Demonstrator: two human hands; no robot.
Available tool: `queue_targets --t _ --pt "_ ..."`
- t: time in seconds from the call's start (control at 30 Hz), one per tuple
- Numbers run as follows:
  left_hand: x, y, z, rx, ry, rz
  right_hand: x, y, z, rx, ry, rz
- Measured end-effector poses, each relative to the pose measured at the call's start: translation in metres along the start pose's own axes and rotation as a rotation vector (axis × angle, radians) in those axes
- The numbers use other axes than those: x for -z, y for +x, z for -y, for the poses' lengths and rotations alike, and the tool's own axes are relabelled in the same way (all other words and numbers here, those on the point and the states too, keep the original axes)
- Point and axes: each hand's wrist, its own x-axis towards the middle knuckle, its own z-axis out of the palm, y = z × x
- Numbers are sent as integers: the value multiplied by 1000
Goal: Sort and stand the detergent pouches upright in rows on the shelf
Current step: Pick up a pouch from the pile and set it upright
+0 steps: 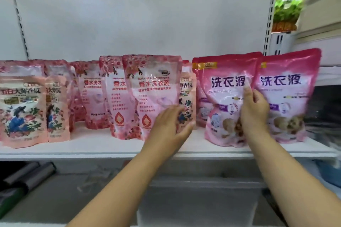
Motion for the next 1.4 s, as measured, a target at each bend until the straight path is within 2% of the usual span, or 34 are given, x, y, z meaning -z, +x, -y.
queue_targets --t 0.1,0.17,0.23,0.4,0.53,0.67,0.73,0.77,0.83,0.87,0.9,1.03,1.1,1.2,1.3,1.4 --pt "-8 15 3 -120 256 145 1 -11 -11 33 -285 102" --pt "-16 24 5 -177 442 253 1 -25 -13 -36 -339 178" --pt "-21 32 10 -209 580 318 3 -28 -12 -155 -261 288" --pt "-24 40 19 -157 665 510 16 -4 -20 -345 63 411" --pt "-23 39 24 -99 671 530 22 -2 -25 -366 184 454" --pt "-13 27 30 -92 643 468 15 -6 -31 -369 189 383" --pt "-9 23 29 -62 511 424 14 -5 -32 -370 154 365" --pt "-9 27 29 -33 351 388 13 -4 -30 -378 126 376" --pt "-8 41 15 55 -213 343 12 -4 -28 -389 95 438" --pt "-9 49 5 84 -427 338 12 -5 -28 -385 94 484" --pt "-12 56 -7 118 -532 325 13 -7 -28 -378 95 525" --pt "-29 72 -29 231 -841 138 17 -7 -32 -345 23 633" --pt "-34 74 -28 238 -920 32 16 -6 -34 -339 -13 616" --pt "-45 77 -29 210 -1006 -37 17 -5 -33 -308 -52 538" --pt "-53 75 -32 213 -1148 18 25 3 -30 -276 -117 583" --pt "-58 73 -29 241 -1194 199 36 7 -30 -245 -155 603"
